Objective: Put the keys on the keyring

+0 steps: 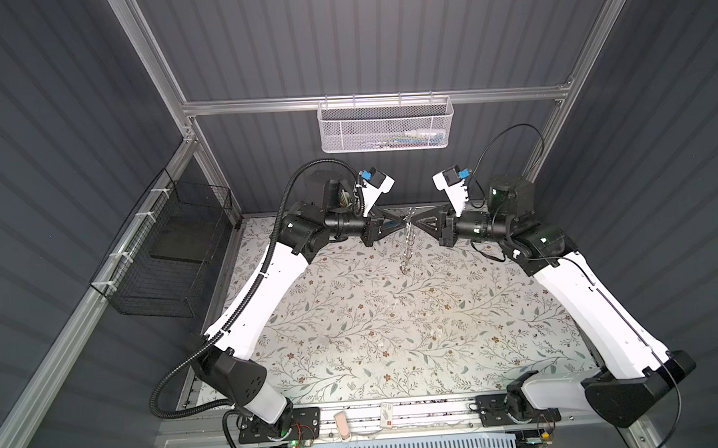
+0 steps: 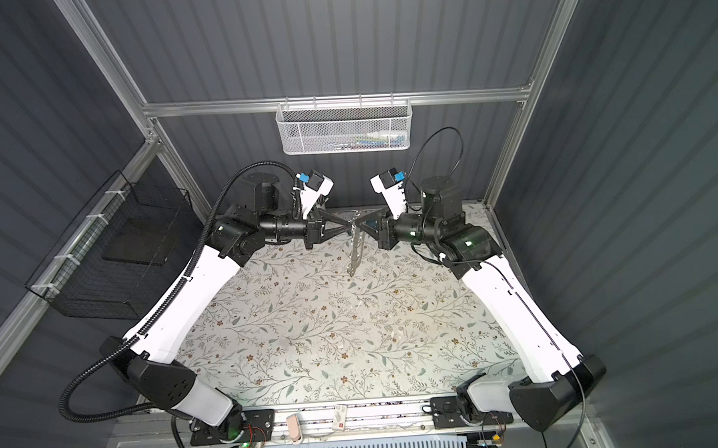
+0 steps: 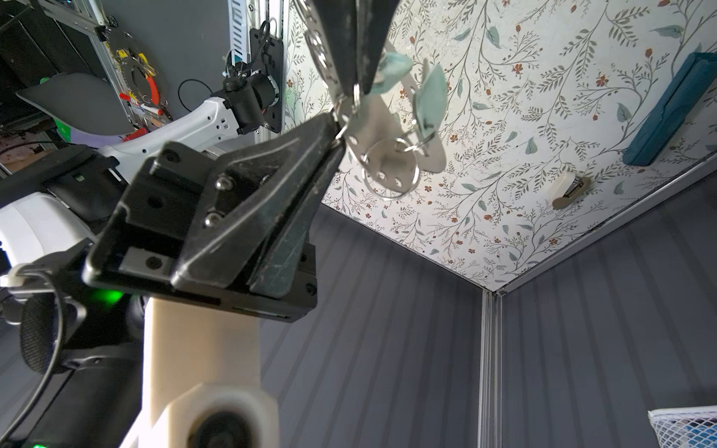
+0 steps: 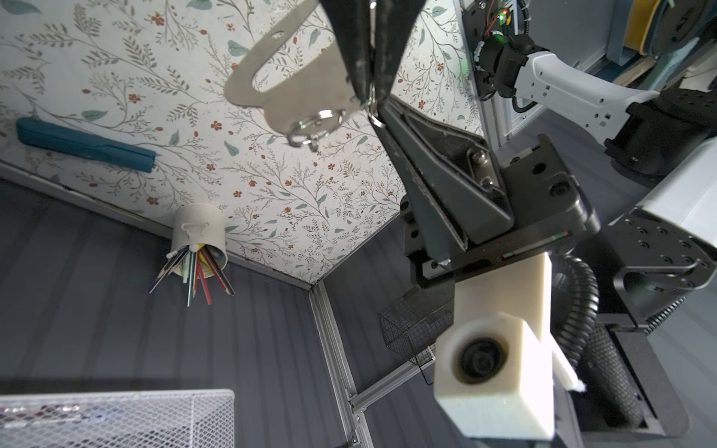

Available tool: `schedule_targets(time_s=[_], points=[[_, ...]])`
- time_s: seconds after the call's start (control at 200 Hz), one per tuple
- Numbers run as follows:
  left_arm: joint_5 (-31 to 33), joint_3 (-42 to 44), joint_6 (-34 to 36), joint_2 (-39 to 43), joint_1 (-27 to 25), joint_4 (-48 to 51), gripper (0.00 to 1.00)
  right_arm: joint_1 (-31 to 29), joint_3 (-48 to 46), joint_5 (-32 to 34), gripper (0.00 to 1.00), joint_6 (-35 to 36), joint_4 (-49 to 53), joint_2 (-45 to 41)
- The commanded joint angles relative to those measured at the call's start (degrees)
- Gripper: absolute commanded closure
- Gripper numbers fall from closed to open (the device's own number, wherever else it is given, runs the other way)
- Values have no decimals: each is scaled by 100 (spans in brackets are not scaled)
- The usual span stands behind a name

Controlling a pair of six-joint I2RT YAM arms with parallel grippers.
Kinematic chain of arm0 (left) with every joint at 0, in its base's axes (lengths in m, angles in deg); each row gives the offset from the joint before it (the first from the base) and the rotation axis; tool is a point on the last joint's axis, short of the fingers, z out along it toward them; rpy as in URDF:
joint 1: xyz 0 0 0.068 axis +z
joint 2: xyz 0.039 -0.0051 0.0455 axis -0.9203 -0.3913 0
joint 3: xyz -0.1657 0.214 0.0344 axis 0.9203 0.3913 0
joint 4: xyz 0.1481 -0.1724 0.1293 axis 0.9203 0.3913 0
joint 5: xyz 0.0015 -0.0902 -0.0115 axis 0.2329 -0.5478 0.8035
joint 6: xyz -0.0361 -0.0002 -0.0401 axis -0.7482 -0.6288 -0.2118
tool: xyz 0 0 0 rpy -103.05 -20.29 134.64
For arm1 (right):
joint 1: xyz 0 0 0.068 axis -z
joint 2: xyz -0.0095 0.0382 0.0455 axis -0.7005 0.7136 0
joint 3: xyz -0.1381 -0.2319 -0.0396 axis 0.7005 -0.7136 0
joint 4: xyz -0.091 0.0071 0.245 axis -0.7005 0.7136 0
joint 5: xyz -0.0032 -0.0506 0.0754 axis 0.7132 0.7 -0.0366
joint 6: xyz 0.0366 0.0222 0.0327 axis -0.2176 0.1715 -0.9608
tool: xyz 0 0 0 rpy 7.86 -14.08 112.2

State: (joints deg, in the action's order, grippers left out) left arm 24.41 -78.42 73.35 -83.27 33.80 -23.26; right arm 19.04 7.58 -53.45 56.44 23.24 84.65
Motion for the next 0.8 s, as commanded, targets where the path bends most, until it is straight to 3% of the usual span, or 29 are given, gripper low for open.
schedule_targets(time_s=[0.0,0.365,0.795], points=[[-10,84,72,213,-23,-63,100,82,94,-105,93,-380,-203,87],[94,228,99,314,-23,-93,100,190,-87,-171,94,-644,-458,22],[-183,-55,136,169,-23,163,100,134,-212,-120,94,189,-335,-246]])
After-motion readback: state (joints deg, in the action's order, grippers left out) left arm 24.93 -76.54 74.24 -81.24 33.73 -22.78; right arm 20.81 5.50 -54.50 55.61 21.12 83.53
